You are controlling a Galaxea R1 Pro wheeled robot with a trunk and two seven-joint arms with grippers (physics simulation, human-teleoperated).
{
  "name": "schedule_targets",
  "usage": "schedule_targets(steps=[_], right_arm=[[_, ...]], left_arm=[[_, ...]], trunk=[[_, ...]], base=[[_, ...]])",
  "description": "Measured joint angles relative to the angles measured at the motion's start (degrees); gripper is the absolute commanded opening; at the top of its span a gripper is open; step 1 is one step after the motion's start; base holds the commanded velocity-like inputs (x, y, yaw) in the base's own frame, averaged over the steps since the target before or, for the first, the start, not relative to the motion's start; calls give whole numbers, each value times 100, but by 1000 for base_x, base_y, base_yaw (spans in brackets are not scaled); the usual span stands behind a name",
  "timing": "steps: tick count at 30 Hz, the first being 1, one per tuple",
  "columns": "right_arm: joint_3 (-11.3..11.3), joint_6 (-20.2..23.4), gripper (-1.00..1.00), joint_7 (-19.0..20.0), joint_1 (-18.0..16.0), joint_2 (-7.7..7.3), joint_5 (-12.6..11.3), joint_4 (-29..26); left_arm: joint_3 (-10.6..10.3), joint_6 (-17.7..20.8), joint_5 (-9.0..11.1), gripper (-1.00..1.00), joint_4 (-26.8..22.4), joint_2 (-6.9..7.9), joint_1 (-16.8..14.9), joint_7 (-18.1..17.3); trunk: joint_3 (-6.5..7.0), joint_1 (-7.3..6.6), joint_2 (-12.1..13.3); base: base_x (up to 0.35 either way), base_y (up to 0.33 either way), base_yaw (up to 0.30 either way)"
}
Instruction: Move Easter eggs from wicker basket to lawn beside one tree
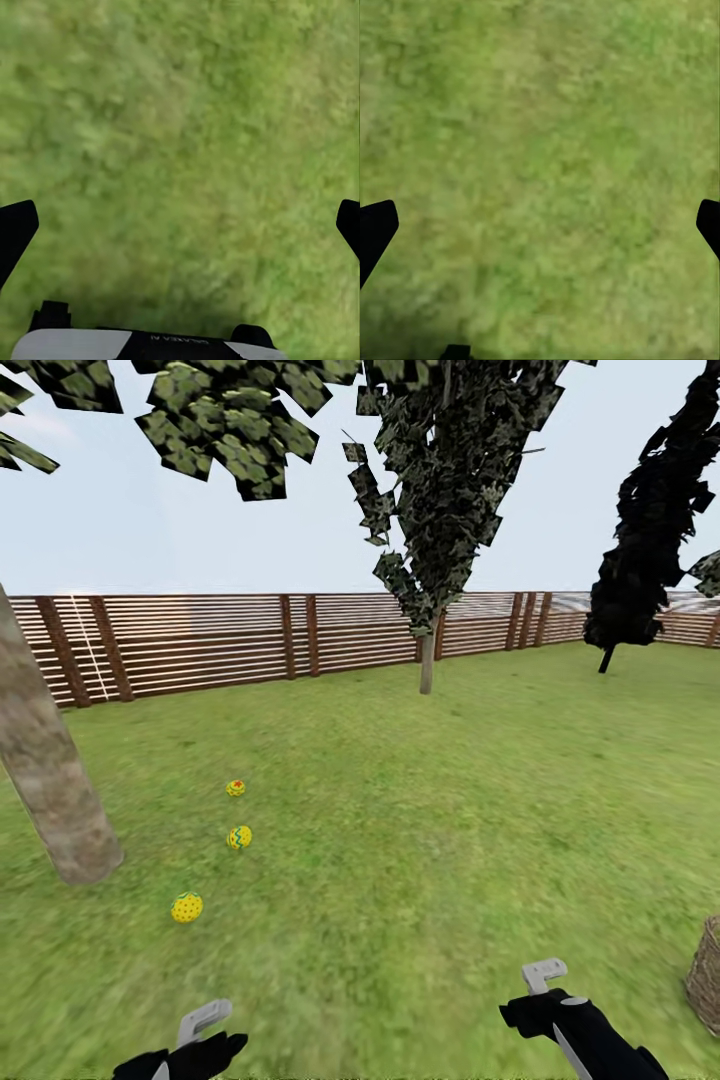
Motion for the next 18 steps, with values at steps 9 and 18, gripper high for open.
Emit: schedule_targets(steps=[9, 18], right_arm=[[-3, 10, 100, -4, 3, 8, 3, 48], [-11, 0, 100, -4, 3, 9, 0, 262]], left_arm=[[0, -173, 4, 100, 15, -1, 3, 1], [0, -175, 4, 100, 15, -1, 3, 1]], trunk=[[-77, -1, 7], [-161, -1, 7]], base=[[0, 0, -16], [0, 0, -62]])
